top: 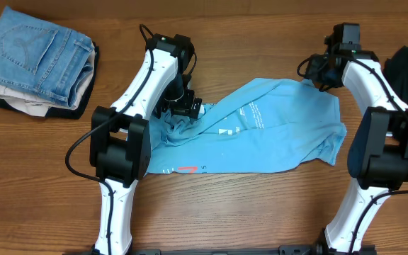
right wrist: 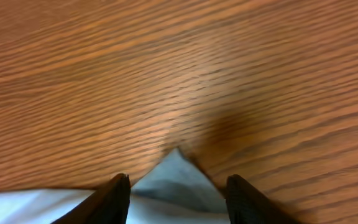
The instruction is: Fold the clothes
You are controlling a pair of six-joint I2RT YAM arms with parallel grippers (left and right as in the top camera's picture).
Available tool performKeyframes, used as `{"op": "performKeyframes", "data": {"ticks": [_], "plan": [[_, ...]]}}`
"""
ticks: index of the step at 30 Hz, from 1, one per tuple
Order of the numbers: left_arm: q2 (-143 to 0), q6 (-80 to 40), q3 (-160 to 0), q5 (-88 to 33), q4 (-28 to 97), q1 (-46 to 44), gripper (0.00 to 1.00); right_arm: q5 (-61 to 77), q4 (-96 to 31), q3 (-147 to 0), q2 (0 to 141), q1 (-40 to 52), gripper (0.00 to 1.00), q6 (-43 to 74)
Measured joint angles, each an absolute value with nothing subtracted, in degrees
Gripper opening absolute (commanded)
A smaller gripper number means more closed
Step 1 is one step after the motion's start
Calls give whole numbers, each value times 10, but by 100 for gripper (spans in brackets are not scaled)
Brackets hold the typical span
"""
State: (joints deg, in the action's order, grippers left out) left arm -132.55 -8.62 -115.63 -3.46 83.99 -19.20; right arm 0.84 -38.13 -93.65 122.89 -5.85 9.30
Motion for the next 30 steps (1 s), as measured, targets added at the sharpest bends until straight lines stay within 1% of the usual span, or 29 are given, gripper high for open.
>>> {"op": "performKeyframes", "data": {"ticks": [5,10,11,12,13,14,16,18,20,22,24,25,26,30], "plan": [[-1326,-86,-1156,-35,839,-192,100,-3,-369,-936,1269,-53,54,101],[-1326,-86,-1156,-35,839,-192,100,-3,-341,-937,1283,-26,53,103],[-1326,-86,-1156,-35,839,-192,100,-4,-336,-938,1286,-21,49,103],[-1326,-86,-1156,-35,838,-192,100,-6,-334,-941,1289,-18,42,103],[-1326,-86,-1156,-35,837,-192,100,-9,-335,-945,1291,-17,31,102],[-1326,-86,-1156,-35,837,-192,100,-14,-335,-945,1292,-17,27,108],[-1326,-86,-1156,-35,837,-192,100,-22,-337,-946,1293,-17,14,111],[-1326,-86,-1156,-35,836,-192,100,-31,-336,-946,1294,-18,4,115],[-1326,-86,-1156,-35,834,-192,100,-34,-342,-948,1295,-19,4,117],[-1326,-86,-1156,-35,832,-192,100,-33,-388,-980,1304,-25,4,119],[-1326,-86,-1156,-35,830,-192,100,-32,-448,-1026,1319,-29,4,119],[-1326,-86,-1156,-35,828,-192,100,-32,-505,-1086,1328,-33,4,120],[-1326,-86,-1156,-35,827,-192,100,-32,-520,-1105,1329,-34,4,120],[-1326,-86,-1157,-34,824,-192,100,-25,-669,-1235,1331,-39,4,120]]}}
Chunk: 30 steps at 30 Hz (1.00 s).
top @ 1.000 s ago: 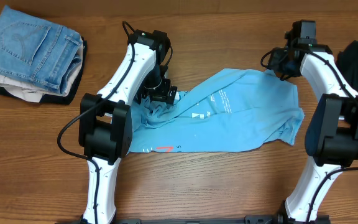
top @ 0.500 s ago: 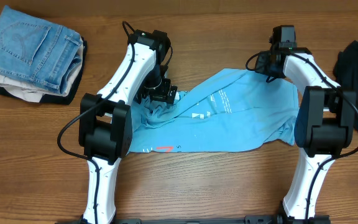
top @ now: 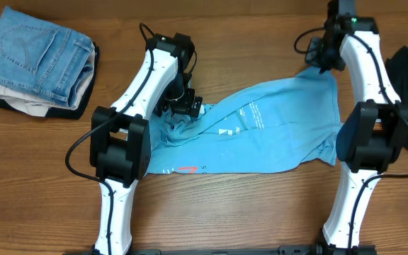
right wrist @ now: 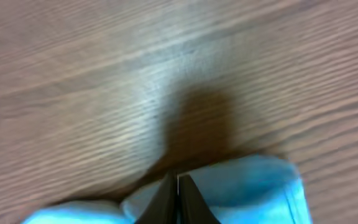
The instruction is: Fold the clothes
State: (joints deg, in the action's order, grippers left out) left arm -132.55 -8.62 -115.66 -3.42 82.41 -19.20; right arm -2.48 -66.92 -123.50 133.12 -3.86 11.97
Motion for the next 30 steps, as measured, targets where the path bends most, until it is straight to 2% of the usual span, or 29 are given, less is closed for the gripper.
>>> {"op": "performKeyframes", "data": {"ticks": [7,12,16,26,27,28,29,30], "plan": [[-1326,-86,-1157,-30,826,-178,100,-4,-888,-1294,1282,-88,4,126],[-1326,-86,-1157,-28,827,-142,100,-2,-966,-1297,1218,-154,4,126],[-1326,-84,-1157,-28,832,-125,99,-2,-968,-1270,1212,-184,4,115],[-1326,-73,-1157,-28,845,-104,99,0,-838,-1000,1209,-190,4,106],[-1326,-73,-1157,-28,846,-103,99,3,-821,-973,1209,-193,20,107],[-1326,-73,-1157,-28,847,-100,98,10,-813,-950,1209,-199,47,106],[-1326,-73,-1157,-28,847,-98,98,16,-804,-940,1209,-203,64,105],[-1326,-73,-1157,-28,847,-96,97,22,-799,-934,1209,-206,73,101]]}}
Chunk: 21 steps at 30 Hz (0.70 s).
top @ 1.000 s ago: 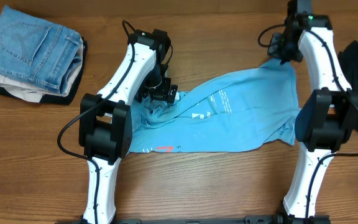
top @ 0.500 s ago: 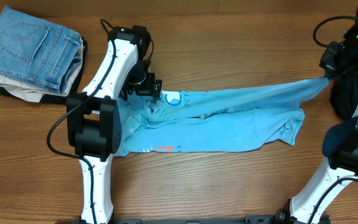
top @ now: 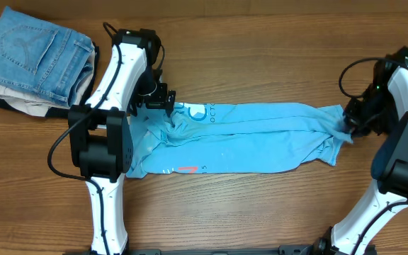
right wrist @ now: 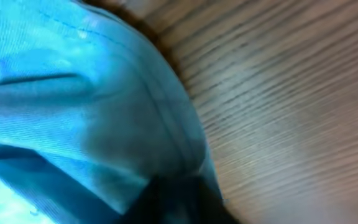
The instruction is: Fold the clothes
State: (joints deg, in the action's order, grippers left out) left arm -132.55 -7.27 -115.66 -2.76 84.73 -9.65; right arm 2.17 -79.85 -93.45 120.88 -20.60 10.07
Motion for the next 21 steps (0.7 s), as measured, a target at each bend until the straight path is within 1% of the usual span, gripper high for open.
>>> {"op": "performKeyframes", "data": {"ticks": [1,4,6,8,11,13,14,15,16,17,19,21], "plan": [[-1326,-73,-1157,-27,847,-96,96,28,-796,-932,1209,-207,75,94],[-1326,-71,-1157,-28,847,-93,96,58,-780,-931,1209,-206,74,81],[-1326,-71,-1162,-28,848,-84,96,91,-759,-923,1208,-206,71,71],[-1326,-71,-1176,-28,851,-71,96,110,-722,-886,1207,-206,65,66],[-1326,-69,-1202,-27,856,-59,95,119,-670,-828,1202,-207,48,63],[-1325,-64,-1246,-28,866,-59,95,118,-642,-808,1188,-208,43,65],[-1326,-62,-1272,-28,877,-59,96,117,-628,-800,1182,-207,38,69],[-1326,-60,-1322,-28,892,-59,96,110,-602,-790,1175,-208,32,79],[-1323,-59,-1360,-28,901,-59,97,103,-582,-788,1173,-207,22,86],[-1324,-58,-1402,-28,924,-59,97,98,-556,-787,1171,-207,15,93],[-1323,-57,-1449,-28,942,-59,96,94,-531,-785,1171,-206,5,100],[-1321,-57,-1490,-27,963,-59,96,95,-527,-785,1171,-206,4,103]]}}
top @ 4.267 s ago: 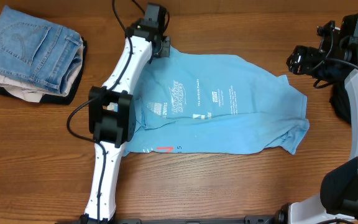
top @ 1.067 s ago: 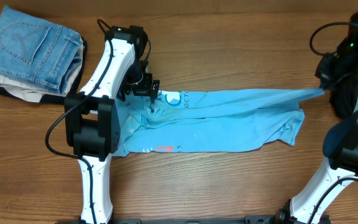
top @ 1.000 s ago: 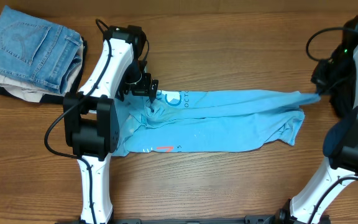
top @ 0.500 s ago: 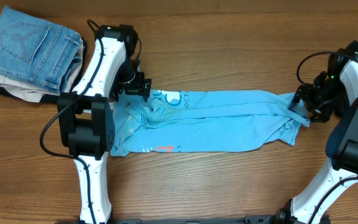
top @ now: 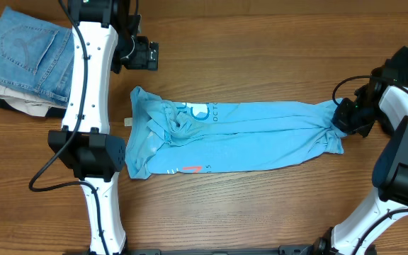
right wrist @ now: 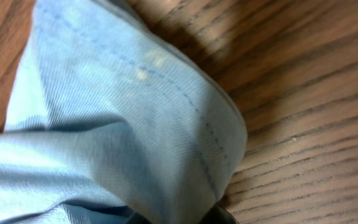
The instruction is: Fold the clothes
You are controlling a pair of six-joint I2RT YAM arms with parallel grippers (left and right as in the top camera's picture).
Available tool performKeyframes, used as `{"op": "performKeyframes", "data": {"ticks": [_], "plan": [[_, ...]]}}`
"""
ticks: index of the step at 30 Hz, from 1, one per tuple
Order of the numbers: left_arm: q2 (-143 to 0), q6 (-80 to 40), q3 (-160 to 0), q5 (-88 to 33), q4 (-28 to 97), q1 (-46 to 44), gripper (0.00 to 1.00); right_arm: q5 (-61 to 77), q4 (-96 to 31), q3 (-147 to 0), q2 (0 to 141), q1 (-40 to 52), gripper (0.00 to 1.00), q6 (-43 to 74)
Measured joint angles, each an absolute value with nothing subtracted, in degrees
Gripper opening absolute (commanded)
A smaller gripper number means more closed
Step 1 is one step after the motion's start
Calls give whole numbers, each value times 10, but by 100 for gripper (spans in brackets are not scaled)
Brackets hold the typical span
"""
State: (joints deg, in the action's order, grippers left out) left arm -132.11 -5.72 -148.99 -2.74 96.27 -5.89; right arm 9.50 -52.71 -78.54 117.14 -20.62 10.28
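A light blue T-shirt [top: 239, 134] lies stretched in a long band across the table, with its printed side up. Its right end is bunched where my right gripper [top: 347, 117] is shut on it. In the right wrist view the blue fabric [right wrist: 123, 124] fills the frame, and only a dark fingertip [right wrist: 222, 215] shows at the bottom edge. My left gripper [top: 144, 55] hangs beyond the shirt's left end, apart from the cloth, open with nothing in it.
A stack of folded clothes topped by blue jeans [top: 34, 60] sits at the far left corner. A dark garment lies at the far right edge, behind the right arm. Bare wood table [top: 246, 212] shows in front of the shirt.
My left gripper has let go of the shirt's left end and now stands farther back and to the left. That end lies flat on the table. The right gripper still holds the right end.
The shirt lay crumpled on a diagonal, the left gripper on its left part and the right gripper open at its far right corner. The right gripper then shut on that corner. Later both held it stretched sideways into a band. Now only the right one holds.
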Motion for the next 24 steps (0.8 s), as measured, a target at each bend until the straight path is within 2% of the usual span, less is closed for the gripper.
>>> {"op": "performKeyframes", "data": {"ticks": [6,12,22,24], "plan": [[-1318,-56,-1498,-17,967,-59,97,90,-606,-825,1173,-206,4,102],[-1310,-56,-1498,-15,966,-59,98,145,-638,-836,1067,-151,4,79],[-1308,-56,-1498,-6,966,-59,100,156,-612,-842,1055,136,4,94],[-1308,-56,-1498,-6,967,-59,100,146,-608,-842,1055,169,5,107]]}}
